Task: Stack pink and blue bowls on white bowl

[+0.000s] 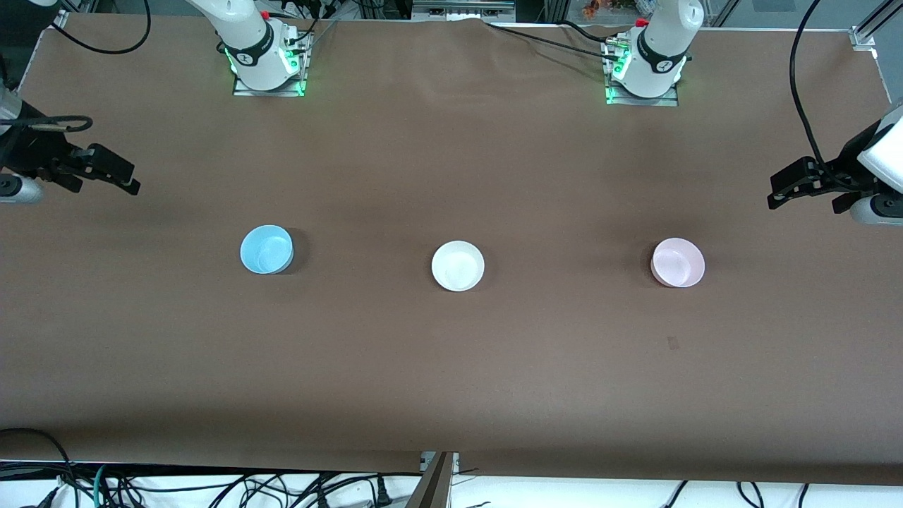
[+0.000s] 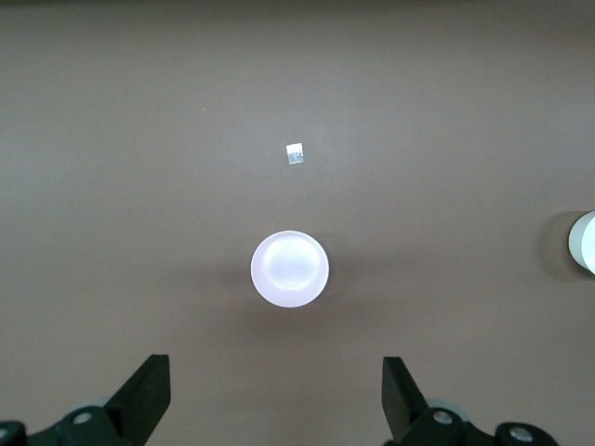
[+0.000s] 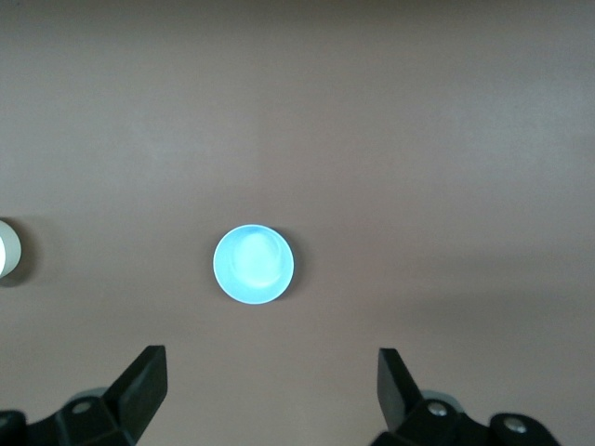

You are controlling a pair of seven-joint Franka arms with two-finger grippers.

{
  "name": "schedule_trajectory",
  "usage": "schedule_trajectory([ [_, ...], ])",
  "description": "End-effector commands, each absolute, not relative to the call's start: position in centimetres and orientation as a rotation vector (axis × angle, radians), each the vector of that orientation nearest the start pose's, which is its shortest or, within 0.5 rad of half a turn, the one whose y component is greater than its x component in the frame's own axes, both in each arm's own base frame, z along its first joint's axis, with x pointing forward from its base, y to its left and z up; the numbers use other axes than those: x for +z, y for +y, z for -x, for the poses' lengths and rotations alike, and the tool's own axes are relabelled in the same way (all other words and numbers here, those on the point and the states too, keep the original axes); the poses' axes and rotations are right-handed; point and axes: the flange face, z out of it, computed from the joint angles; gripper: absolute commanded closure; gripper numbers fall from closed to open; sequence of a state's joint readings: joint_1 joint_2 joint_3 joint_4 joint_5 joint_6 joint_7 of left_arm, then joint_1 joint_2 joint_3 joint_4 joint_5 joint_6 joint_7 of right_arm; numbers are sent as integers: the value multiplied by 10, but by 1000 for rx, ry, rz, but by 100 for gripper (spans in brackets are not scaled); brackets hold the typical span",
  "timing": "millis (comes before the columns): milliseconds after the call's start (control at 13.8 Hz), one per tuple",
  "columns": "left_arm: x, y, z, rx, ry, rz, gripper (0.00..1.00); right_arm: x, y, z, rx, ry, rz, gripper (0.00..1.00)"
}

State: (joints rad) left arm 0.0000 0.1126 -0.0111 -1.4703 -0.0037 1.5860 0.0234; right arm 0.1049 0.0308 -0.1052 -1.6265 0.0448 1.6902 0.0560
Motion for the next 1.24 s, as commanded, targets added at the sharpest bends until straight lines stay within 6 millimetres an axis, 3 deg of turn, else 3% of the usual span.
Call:
schedule_trajectory([
  [0,612,-5,-591,-27,75,3159,0,594,10,-581,-29,48,3099,0],
  [654,607,10,-589,-6,36,3160,0,592,11,-579,0,56,3139,0],
  [1163,571,24,-591,25,-5,3159,0,592,6,-581,-14,49,3139,0],
])
